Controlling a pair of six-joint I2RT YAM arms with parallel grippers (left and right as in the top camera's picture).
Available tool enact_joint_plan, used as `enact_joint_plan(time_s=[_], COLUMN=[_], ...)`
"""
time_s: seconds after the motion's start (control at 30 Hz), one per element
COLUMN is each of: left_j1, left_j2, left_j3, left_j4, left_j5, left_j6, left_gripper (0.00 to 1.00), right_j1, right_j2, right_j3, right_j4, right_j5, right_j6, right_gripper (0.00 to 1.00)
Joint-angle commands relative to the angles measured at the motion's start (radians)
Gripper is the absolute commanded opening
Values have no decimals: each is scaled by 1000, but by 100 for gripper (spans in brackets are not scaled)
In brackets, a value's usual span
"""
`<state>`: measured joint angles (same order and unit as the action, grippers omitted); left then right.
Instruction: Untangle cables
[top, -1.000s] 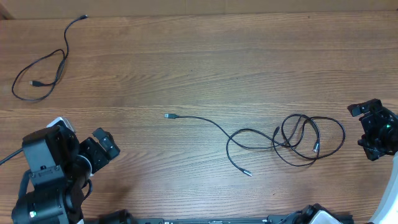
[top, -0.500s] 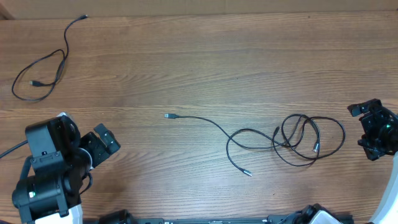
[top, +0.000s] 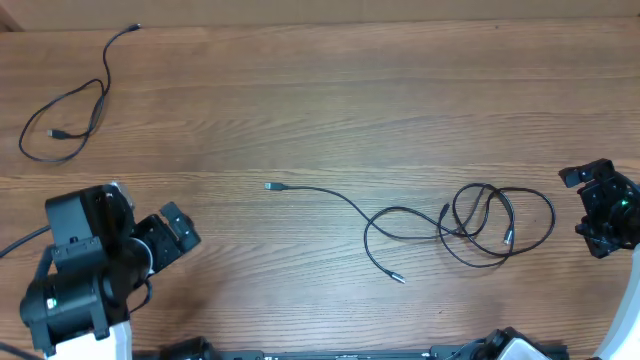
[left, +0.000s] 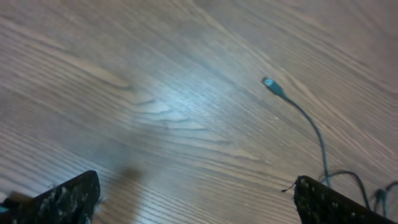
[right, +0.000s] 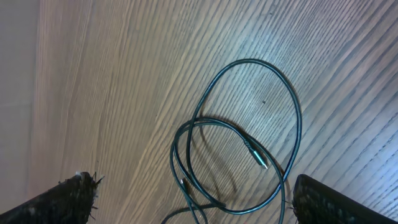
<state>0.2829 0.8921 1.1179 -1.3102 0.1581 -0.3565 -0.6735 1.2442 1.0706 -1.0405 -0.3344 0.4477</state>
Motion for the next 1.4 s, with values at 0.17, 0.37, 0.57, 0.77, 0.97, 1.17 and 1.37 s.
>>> enact_joint_plan(time_s=[0.17, 0.37, 0.57, 0.77, 0.97, 1.17, 1.37], left_j1=[-2, -2, -2, -2, -2, -2, -19], left_j2=[-242, -325, -325, -325, -325, -327, -360], left_j3=[-4, -4, -4, -4, -4, -4, -4], left_j4=[-52, -133, -133, -133, -114, -115, -113], left_j5=[48, -2, -1, -1, -1, 0, 0], left_j6=[71, 72, 72, 71, 72, 71, 71], left_gripper=[99, 99, 99, 99, 100, 99, 99], right_j1=[0, 0, 0, 0, 0, 0, 0], right_j2=[-14, -14, -14, -14, -14, -14, -14], right_j3=[15, 15, 15, 15, 15, 15, 15], right_j4=[6, 6, 6, 6, 6, 6, 6], right_j5=[-6, -6, -6, -6, -6, -6, -6], right_j6=[-11, -11, -11, -11, -11, -11, -11], right_gripper=[100, 100, 100, 100, 100, 100, 100])
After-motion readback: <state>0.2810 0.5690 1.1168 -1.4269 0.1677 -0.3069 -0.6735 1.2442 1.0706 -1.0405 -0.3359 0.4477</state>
